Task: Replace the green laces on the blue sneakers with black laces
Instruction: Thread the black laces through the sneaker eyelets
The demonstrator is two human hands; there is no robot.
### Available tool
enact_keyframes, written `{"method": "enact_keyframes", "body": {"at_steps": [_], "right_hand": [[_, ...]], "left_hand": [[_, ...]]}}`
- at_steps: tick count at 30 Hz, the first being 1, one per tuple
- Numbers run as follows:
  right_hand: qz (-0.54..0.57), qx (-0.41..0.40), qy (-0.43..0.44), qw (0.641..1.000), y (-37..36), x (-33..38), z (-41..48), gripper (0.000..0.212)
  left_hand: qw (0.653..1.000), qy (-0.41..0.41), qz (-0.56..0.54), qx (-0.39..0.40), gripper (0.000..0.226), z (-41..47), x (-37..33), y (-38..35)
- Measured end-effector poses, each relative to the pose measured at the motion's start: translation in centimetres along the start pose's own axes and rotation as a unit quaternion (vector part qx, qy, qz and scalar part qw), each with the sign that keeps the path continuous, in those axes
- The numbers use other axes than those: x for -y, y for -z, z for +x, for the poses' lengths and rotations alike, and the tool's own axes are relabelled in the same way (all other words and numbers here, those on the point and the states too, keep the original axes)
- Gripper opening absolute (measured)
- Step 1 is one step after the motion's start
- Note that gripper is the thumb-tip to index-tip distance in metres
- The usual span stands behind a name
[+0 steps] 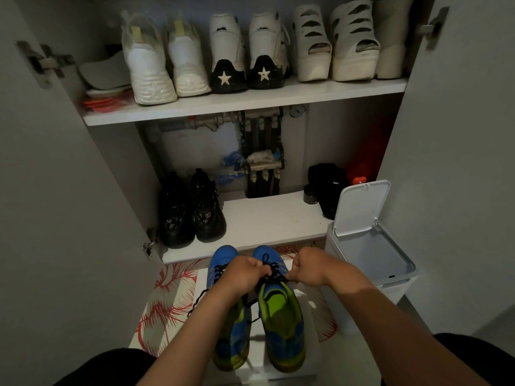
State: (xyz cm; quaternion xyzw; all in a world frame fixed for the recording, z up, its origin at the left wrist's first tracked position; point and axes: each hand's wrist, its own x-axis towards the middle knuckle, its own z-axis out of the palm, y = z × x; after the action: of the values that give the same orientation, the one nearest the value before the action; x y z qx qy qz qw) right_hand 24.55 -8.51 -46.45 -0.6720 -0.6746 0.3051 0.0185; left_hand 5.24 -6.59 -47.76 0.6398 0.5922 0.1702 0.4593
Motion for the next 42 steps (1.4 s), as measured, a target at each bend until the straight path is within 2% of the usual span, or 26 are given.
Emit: {"method": "enact_keyframes", "body": {"at_steps": [2, 4, 6, 8, 12, 15, 17, 20, 22, 26, 28, 30, 32, 34, 36, 38, 42], "right_hand": [[-0.017, 0.020, 0.005, 1.000, 0.8, 0.8, -0.2, 0.026], [-0.007, 0.035, 0.027, 0.999, 1.5, 1.5, -0.2, 0.016], [0.016, 0.024, 0.069, 0.997, 2.1, 2.0, -0.4, 0.029], [0.035, -0.017, 0.111, 0.993, 2.3, 2.2, -0.5, 0.036], [0.096, -0.123, 0.145, 0.977, 1.9, 1.8, -0.1, 0.025], [0.175, -0.171, 0.111, 0.963, 0.8, 0.6, 0.3, 0.017], [0.213, -0.170, 0.077, 0.959, 0.1, -0.2, 0.5, 0.013], [0.225, -0.131, 0.051, 0.964, -0.9, -1.2, 0.8, 0.005], [0.238, -0.096, 0.043, 0.965, -1.3, -1.6, 0.9, 0.013], [0.225, -0.027, 0.042, 0.973, -1.1, -1.3, 0.8, 0.007], [0.205, -0.014, 0.043, 0.978, -0.8, -1.0, 0.8, 0.011], [0.190, -0.010, 0.043, 0.981, -0.5, -0.9, 0.6, 0.013], [0.187, -0.014, 0.049, 0.981, -0.5, -0.8, 0.4, 0.012], [0.180, -0.035, 0.054, 0.982, -0.6, -0.7, 0.2, 0.007], [0.166, -0.068, 0.057, 0.982, -0.6, -0.4, -0.1, 0.011], [0.175, -0.093, 0.072, 0.978, -0.6, 0.1, -0.3, 0.016], [0.191, -0.068, 0.106, 0.974, -0.8, 1.1, -0.8, 0.016]], "left_hand": [[0.999, -0.030, 0.004, -0.023, 0.033, 0.3, 0.4, -0.5], [0.993, -0.059, 0.082, -0.057, 0.042, 0.6, 0.4, -1.0], [0.969, -0.103, 0.207, -0.090, 0.040, 0.8, 0.1, -1.6], [0.950, -0.151, 0.258, -0.085, 0.032, 0.8, -0.3, -2.0], [0.962, -0.197, 0.188, -0.011, 0.024, 1.1, -0.4, -2.3], [0.975, -0.209, 0.073, 0.015, 0.017, 1.0, 0.4, -2.4], [0.980, -0.199, 0.016, 0.004, 0.007, 0.7, 0.7, -2.4], [0.985, -0.170, -0.020, -0.014, 0.013, 0.6, 0.9, -2.3], [0.987, -0.158, -0.020, -0.026, 0.016, 0.6, 1.0, -2.3], [0.991, -0.130, -0.024, -0.037, 0.031, 0.7, 0.9, -2.5], [0.994, -0.101, -0.023, -0.045, 0.039, 0.7, 0.7, -2.6], [0.996, -0.077, -0.015, -0.052, 0.037, 0.7, 0.3, -2.3], [0.998, -0.054, 0.005, -0.023, 0.030, 0.5, -0.5, -1.7], [0.998, -0.017, 0.057, 0.038, 0.031, 0.1, -1.3, -0.7], [0.992, 0.033, 0.080, 0.087, 0.026, -0.2, -1.7, 0.1], [0.990, 0.087, 0.023, 0.108, 0.015, -0.5, -1.7, 0.3], [0.982, 0.135, -0.091, 0.096, 0.016, -1.1, -1.5, 0.0]]}}
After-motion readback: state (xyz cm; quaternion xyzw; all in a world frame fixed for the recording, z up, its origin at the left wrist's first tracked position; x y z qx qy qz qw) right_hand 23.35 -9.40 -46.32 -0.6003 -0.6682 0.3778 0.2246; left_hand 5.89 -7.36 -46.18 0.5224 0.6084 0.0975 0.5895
